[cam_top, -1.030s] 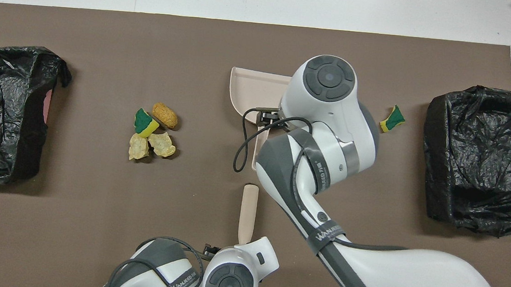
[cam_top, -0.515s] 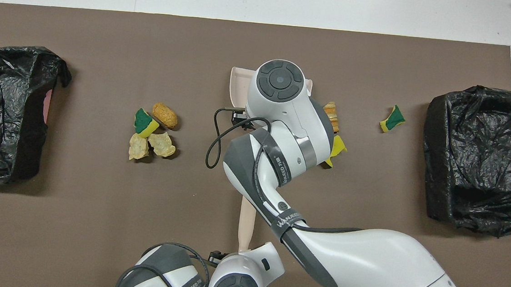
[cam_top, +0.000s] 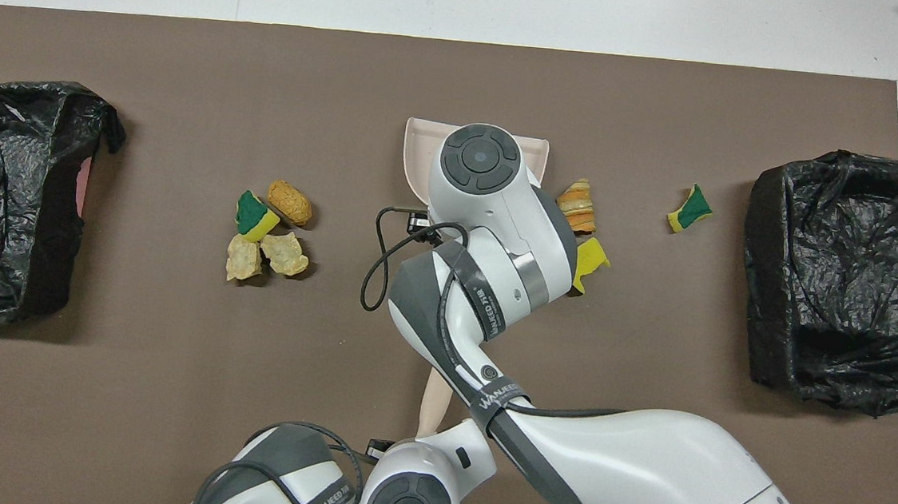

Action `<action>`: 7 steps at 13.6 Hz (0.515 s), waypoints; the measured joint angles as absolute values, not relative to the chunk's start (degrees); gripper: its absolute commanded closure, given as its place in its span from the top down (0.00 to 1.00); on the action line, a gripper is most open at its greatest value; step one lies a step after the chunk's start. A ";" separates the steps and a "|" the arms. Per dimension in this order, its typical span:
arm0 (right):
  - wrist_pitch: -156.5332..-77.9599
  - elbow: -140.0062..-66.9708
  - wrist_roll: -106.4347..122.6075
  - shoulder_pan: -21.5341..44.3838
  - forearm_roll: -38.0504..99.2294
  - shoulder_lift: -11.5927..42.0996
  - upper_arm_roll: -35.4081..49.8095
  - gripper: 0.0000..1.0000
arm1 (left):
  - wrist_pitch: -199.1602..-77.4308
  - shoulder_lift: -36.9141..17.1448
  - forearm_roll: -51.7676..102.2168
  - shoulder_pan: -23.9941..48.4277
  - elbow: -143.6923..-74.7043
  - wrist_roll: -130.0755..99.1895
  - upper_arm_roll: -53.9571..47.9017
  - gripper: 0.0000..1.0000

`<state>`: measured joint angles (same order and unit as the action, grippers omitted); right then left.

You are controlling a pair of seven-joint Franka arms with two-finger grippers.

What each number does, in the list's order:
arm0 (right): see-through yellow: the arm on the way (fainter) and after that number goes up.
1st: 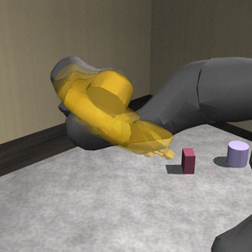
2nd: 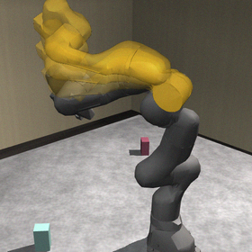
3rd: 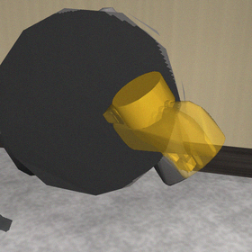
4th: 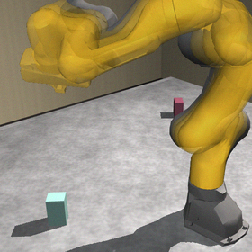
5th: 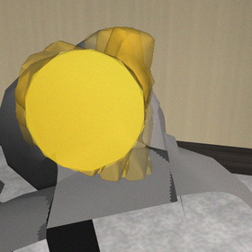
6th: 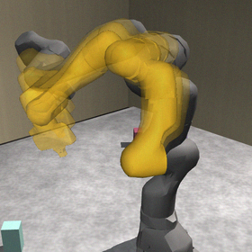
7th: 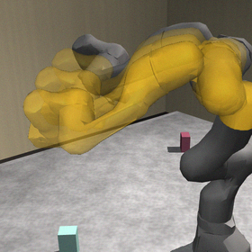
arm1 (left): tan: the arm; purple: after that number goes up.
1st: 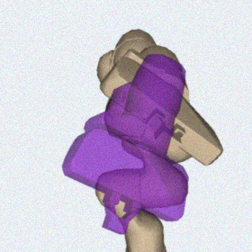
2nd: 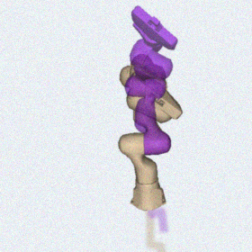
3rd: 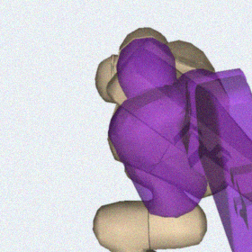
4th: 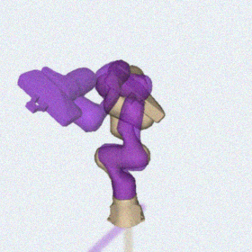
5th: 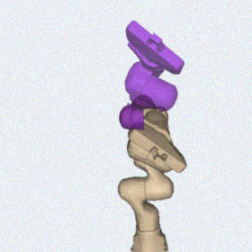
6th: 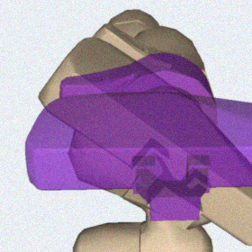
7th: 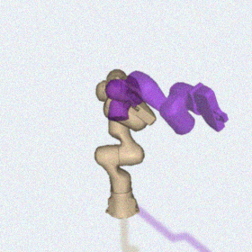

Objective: Sweep and dump trash in bin

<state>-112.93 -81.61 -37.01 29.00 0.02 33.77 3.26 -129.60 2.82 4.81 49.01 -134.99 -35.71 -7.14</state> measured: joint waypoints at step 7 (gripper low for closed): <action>-112.10 -81.68 -35.74 28.99 0.02 32.55 3.22 0.00 | -105.36 15.94 4.72 35.81 -132.25 -28.15 -6.12 0.00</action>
